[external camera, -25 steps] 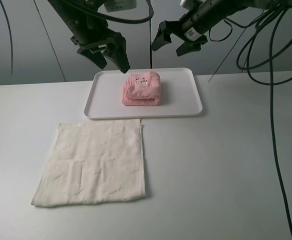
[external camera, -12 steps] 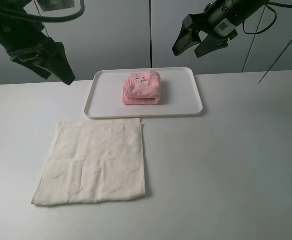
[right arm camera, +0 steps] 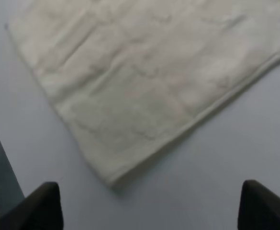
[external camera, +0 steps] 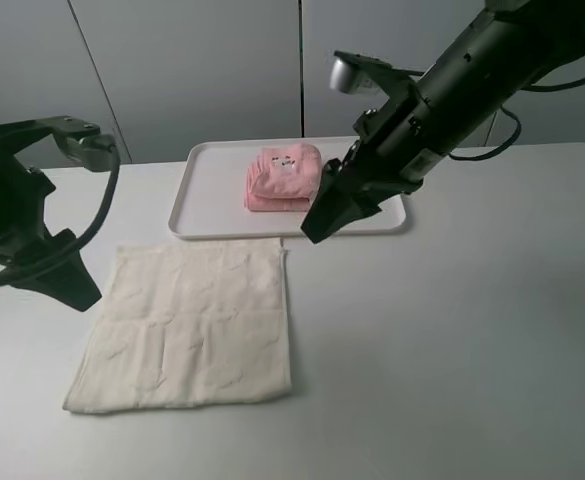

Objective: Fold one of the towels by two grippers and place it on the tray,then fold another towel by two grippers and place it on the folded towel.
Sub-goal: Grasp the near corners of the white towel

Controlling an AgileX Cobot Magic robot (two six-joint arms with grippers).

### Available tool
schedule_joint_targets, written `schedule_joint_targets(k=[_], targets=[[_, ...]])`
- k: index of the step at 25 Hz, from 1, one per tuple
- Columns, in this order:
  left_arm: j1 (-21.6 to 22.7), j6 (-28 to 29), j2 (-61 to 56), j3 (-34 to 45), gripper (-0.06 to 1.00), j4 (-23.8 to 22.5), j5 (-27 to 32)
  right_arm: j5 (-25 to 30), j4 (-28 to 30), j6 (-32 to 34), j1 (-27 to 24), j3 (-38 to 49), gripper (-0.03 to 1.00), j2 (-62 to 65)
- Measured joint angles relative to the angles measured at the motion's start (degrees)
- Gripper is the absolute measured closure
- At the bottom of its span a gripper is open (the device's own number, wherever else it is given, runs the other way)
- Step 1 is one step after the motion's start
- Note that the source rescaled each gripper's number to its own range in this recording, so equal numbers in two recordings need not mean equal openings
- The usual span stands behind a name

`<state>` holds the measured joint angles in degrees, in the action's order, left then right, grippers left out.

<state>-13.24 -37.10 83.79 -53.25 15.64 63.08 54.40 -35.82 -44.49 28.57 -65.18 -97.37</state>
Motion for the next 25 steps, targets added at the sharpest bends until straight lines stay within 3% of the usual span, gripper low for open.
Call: schedule_joint_targets(k=[3, 6, 10, 16, 20, 25], targets=[[0.0, -4.63, -0.1, 2.5, -0.06, -0.33, -1.11, -2.58, 7.73, -0.32, 7.72, 0.0, 0.17, 0.03], [0.0, -8.43, -0.1, 4.56, -0.06, -0.94, -3.22, -3.2, 13.16, -5.88, 13.3, 0.0, 0.17, 0.14], [0.0, -12.54, -0.1, 7.65, -0.06, -5.28, -6.77, -6.96, 15.75, -8.39, 18.24, 0.12, 0.17, 0.14], [0.0, -16.93, -0.22, 12.35, -0.06, -10.97, -11.77, -11.63, 17.32, -7.13, 22.14, 0.12, -0.01, -2.53], [-0.55, -17.99, -0.22, 15.32, -0.06, -11.95, -15.46, -12.1, 19.04, -5.44, 23.98, 0.21, -0.03, -5.82], [-6.02, -17.5, -0.24, 21.17, -0.06, -15.97, -22.02, -13.76, 19.37, -4.78, 25.25, 0.34, -0.03, -8.61]])
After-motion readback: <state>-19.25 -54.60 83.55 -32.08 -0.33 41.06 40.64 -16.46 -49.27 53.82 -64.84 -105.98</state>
